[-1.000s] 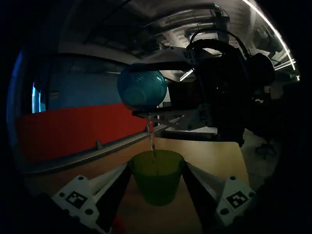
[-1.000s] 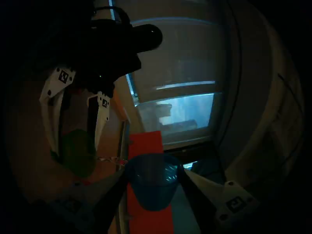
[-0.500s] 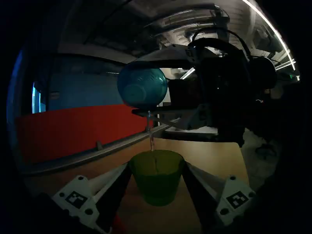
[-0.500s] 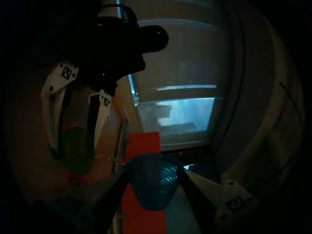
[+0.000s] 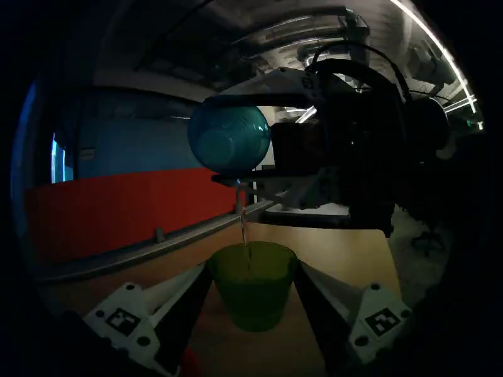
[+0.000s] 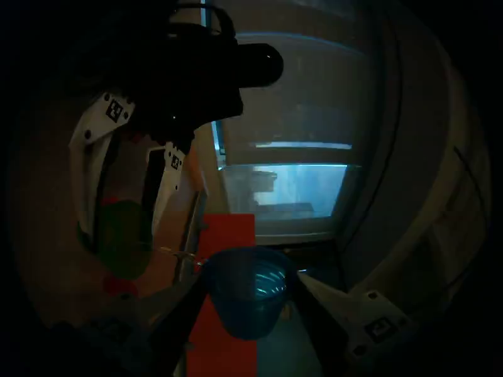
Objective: Pour water
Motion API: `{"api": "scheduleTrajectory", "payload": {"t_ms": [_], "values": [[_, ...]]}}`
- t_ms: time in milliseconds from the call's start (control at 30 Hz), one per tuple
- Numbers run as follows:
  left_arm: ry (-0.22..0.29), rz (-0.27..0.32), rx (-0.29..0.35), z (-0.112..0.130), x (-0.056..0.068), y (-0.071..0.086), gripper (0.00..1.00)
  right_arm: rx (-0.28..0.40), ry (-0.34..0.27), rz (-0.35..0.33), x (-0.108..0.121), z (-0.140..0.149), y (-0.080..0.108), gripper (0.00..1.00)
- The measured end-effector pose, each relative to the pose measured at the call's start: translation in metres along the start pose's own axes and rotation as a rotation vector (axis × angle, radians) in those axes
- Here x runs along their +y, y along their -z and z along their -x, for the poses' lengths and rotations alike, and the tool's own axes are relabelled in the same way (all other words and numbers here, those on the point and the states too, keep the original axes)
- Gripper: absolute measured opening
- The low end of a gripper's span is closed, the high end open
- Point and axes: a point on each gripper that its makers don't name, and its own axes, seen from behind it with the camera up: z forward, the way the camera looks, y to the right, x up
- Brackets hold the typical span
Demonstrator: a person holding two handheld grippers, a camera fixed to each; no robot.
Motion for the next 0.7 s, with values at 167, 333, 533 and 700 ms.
{"api": "scheduleTrajectory", "payload": {"t_ms": [167,333,533,700], "values": [[-0.001,-0.001,-0.001,0.0004,0.0003,-0.0006,0.88,0.0,0.019,0.002,0.0003,-0.0026,0.0008,0.91],[0.0,-0.001,0.001,-0.0006,0.0001,-0.0012,0.88,0.0,0.047,-0.003,-0.0009,-0.005,0.0019,0.91],[0.001,-0.001,0.005,-0.0023,-0.0003,-0.0017,0.88,0.0,0.063,-0.011,-0.0019,-0.0057,0.0011,0.91],[0.003,-0.001,0.006,-0.0025,-0.0007,-0.0019,0.88,0.005,0.061,-0.01,-0.0002,-0.0072,0.0002,0.91]]}}
